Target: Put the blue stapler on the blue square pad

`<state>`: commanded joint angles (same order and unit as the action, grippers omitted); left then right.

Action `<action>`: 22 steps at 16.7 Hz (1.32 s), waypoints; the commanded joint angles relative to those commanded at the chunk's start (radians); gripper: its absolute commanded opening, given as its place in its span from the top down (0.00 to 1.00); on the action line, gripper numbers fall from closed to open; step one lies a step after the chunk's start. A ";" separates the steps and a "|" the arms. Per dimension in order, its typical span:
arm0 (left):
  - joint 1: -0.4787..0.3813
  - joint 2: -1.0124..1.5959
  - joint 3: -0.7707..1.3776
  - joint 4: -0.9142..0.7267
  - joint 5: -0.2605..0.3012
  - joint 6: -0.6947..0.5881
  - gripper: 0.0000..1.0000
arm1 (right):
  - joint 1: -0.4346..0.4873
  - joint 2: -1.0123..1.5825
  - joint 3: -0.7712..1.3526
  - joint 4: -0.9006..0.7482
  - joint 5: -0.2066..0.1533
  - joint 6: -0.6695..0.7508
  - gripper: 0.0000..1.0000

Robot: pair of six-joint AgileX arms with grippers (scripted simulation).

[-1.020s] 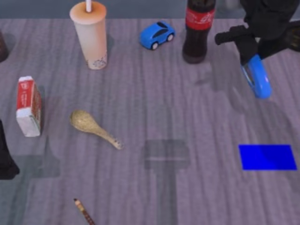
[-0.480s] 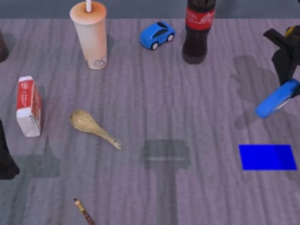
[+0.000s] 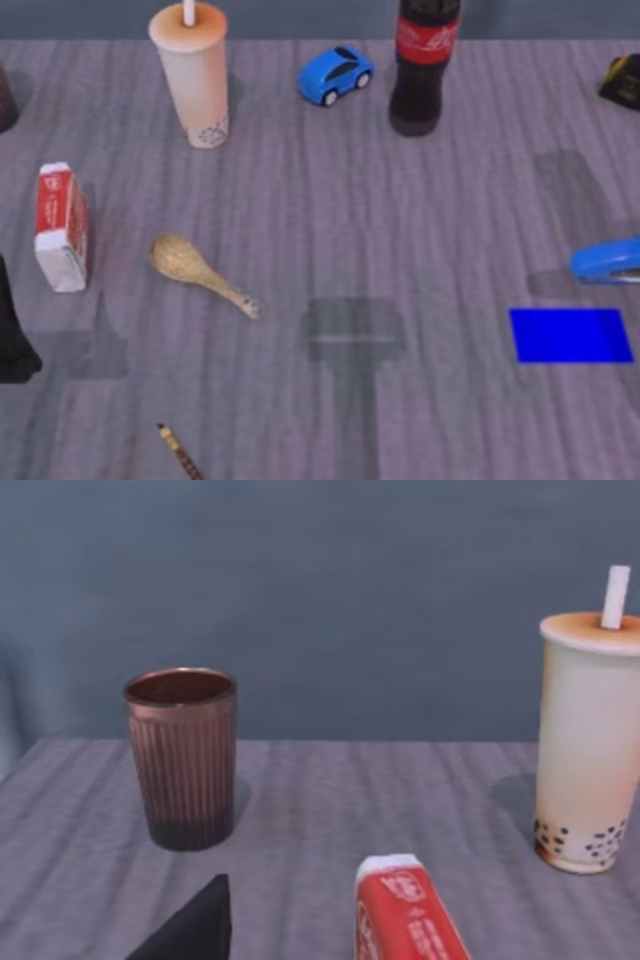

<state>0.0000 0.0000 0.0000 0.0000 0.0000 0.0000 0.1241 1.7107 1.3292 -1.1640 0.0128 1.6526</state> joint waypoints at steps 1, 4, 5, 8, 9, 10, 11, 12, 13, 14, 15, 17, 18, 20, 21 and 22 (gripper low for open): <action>0.000 0.000 0.000 0.000 0.000 0.000 0.00 | -0.003 -0.009 -0.015 0.004 0.001 0.023 1.00; 0.000 0.000 0.000 0.000 0.000 0.000 0.00 | -0.006 -0.014 -0.024 0.006 0.001 0.038 1.00; 0.000 0.000 0.000 0.000 0.000 0.000 0.00 | -0.006 -0.014 -0.024 0.006 0.001 0.038 1.00; 0.000 0.000 0.000 0.000 0.000 0.000 0.00 | 0.000 -0.009 -0.024 0.009 0.000 0.038 1.00; 0.000 0.000 0.000 0.000 0.000 0.000 0.00 | 0.004 -0.004 -0.033 0.022 0.000 0.039 1.00; 0.000 0.000 0.000 0.000 0.000 0.000 0.00 | 0.008 0.004 -0.048 0.045 0.000 0.044 1.00; 0.000 0.000 0.000 0.000 0.000 0.000 0.00 | 0.013 0.015 -0.069 0.080 0.000 0.050 1.00; 0.000 0.000 0.000 0.000 0.000 0.000 0.00 | 0.019 0.029 -0.094 0.123 0.000 0.058 1.00; 0.000 0.000 0.000 0.000 0.000 0.000 0.00 | 0.025 0.046 -0.122 0.171 0.000 0.067 1.00; 0.000 0.000 0.000 0.000 0.000 0.000 0.00 | 0.033 0.064 -0.152 0.223 0.001 0.075 1.00; 0.000 0.000 0.000 0.000 0.000 0.000 0.00 | 0.040 0.081 -0.181 0.274 0.001 0.084 1.00; 0.000 0.000 0.000 0.000 0.000 0.000 0.00 | 0.053 0.112 -0.230 0.350 0.002 0.099 1.00; 0.000 0.000 0.000 0.000 0.000 0.000 0.00 | 0.058 0.123 -0.248 0.373 0.002 0.104 1.00; 0.000 0.000 0.000 0.000 0.000 0.000 0.00 | 0.062 0.131 -0.260 0.386 0.003 0.107 1.00; 0.000 0.000 0.000 0.000 0.000 0.000 0.00 | 0.062 0.131 -0.260 0.386 0.003 0.107 1.00; 0.000 0.000 0.000 0.000 0.000 0.000 0.00 | 0.062 0.131 -0.260 0.386 0.003 0.107 1.00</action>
<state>0.0000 0.0000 0.0000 0.0000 0.0000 0.0000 0.1856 1.8416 1.0695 -0.7777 0.0155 1.7596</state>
